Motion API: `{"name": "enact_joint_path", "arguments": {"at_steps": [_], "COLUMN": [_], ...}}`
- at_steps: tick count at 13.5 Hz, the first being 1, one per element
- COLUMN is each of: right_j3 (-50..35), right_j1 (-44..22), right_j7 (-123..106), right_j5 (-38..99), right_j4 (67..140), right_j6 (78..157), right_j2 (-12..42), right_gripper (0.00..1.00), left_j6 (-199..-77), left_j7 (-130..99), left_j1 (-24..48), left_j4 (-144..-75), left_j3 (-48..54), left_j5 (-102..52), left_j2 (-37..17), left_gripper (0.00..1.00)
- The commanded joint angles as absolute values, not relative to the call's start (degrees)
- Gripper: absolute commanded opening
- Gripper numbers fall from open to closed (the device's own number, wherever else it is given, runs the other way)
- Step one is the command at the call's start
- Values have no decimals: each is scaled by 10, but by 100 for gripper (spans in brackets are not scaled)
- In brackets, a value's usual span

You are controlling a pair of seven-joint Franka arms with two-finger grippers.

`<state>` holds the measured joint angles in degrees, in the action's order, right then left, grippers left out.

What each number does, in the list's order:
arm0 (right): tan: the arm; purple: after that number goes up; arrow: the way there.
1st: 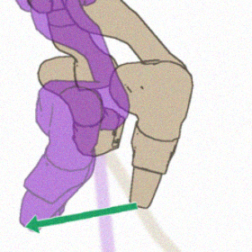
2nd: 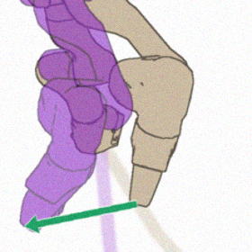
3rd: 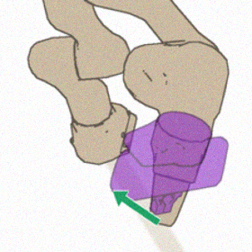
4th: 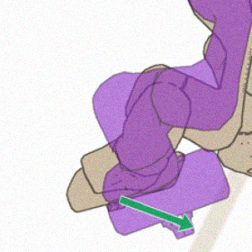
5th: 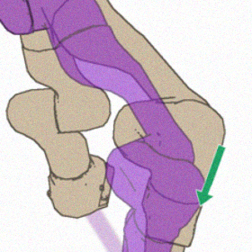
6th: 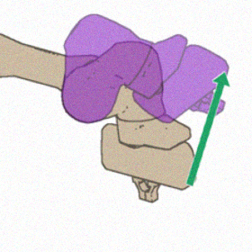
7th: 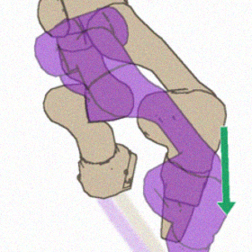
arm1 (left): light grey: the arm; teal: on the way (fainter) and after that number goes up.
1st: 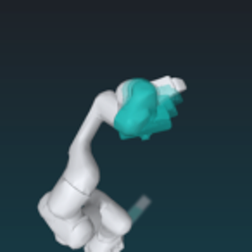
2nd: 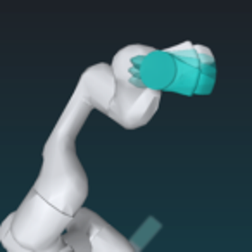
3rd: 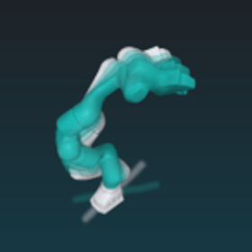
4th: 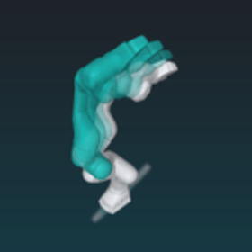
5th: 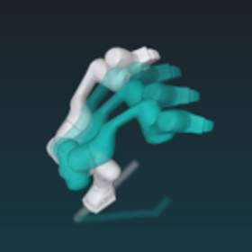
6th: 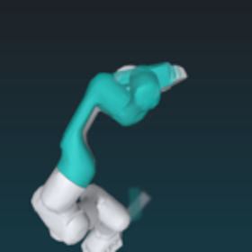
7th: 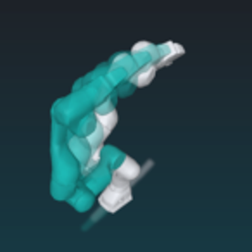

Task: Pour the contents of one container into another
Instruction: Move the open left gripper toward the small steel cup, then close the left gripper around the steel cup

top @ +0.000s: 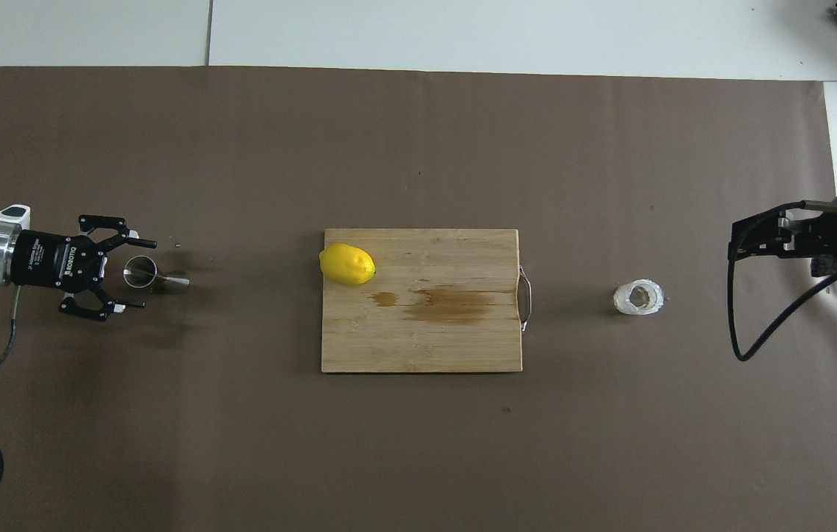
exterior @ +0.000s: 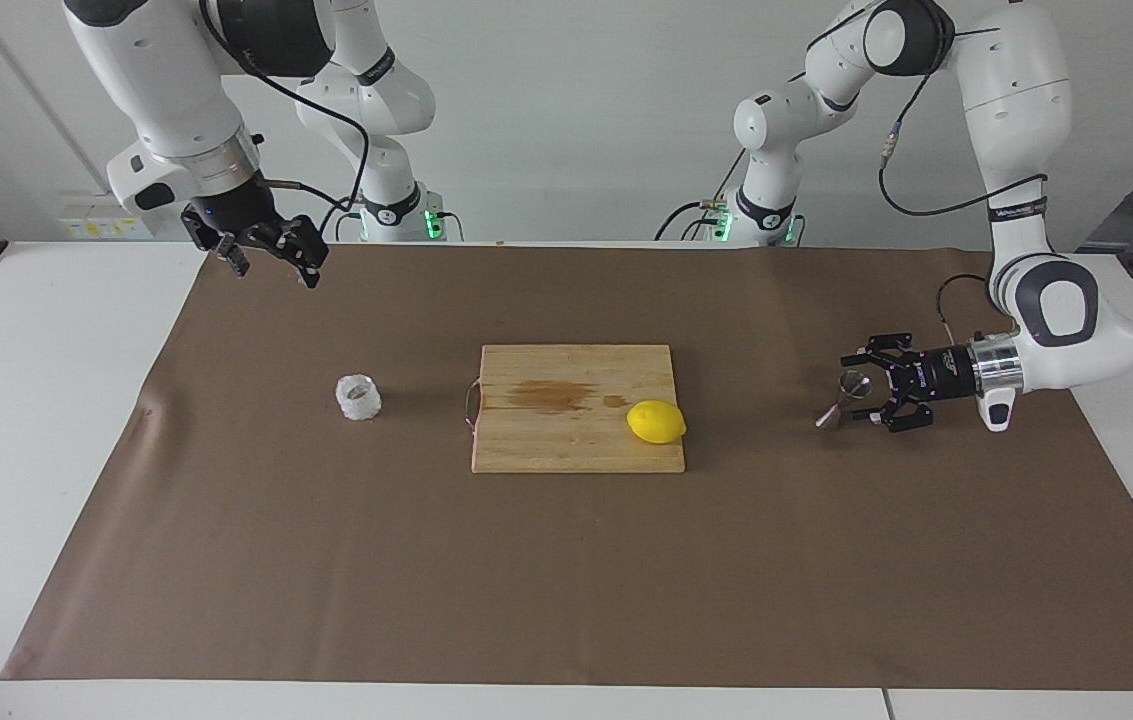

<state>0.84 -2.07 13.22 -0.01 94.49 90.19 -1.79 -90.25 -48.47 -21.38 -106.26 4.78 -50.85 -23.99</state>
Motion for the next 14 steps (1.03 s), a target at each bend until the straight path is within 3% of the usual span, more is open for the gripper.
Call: {"name": "enact_joint_path", "arguments": {"at_steps": [1,7,13,14], "right_j3": [7,7,7,7], "right_j1": [-19,-19,-19,-19], "right_j7": [139,139,139,139], "right_j5": [1,1,1,1], "right_j4": [955,955,955,955], "right_j6": [905,905,905,905], "right_j2": [-28,-28,-28,-28], "right_gripper": [100,100,100,100], "left_j6": [-901,-895,-891,-892], "left_j7": [-490,-490,-491,-491], "left_j1": [-208,-214,-209,-209], "left_j4": [-1086,-1088,-1085,-1085], "left_j3": [40,39,40,40], "left_j5": [-510,-506,-479,-479], "left_j2": [-215,-214,-211,-211], "left_gripper": [100,99,85,79]}}
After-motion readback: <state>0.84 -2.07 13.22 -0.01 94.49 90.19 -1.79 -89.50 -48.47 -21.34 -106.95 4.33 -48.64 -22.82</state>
